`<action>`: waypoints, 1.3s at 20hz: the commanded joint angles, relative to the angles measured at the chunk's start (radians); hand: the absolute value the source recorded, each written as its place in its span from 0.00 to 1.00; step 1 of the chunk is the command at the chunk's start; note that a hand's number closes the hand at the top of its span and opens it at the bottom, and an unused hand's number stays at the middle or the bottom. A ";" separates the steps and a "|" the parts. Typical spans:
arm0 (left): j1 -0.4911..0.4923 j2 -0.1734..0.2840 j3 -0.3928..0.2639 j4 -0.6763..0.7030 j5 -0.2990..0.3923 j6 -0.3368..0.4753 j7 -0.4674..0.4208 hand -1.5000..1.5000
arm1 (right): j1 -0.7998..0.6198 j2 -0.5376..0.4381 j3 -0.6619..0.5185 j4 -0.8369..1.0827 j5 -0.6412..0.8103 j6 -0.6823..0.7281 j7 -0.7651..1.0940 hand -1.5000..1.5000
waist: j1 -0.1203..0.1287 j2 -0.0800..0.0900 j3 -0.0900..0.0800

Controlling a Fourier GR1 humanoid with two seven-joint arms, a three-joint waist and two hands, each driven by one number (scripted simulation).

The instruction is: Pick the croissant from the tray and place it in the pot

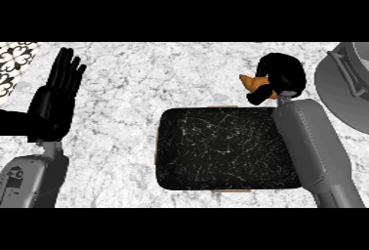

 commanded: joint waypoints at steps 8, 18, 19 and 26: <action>-0.043 -0.012 -0.041 0.001 -0.005 -0.022 0.008 0.50 | -0.287 -0.174 -0.164 0.172 0.310 -0.279 0.602 1.00 | 0.081 0.019 -0.004; -0.048 -0.025 -0.043 0.031 -0.035 0.010 0.006 0.50 | -0.413 -0.238 -0.191 0.376 0.573 -0.386 0.886 1.00 | 0.036 -0.005 0.000; -0.030 -0.026 -0.032 0.036 -0.022 0.002 -0.005 0.50 | -0.401 -0.215 -0.202 0.394 0.577 -0.421 0.902 1.00 | 0.032 -0.007 0.000; -0.051 -0.027 -0.015 0.042 -0.029 0.031 0.027 0.50 | -0.360 -0.239 -0.293 0.508 0.581 -0.482 0.882 1.00 | -0.015 -0.023 0.002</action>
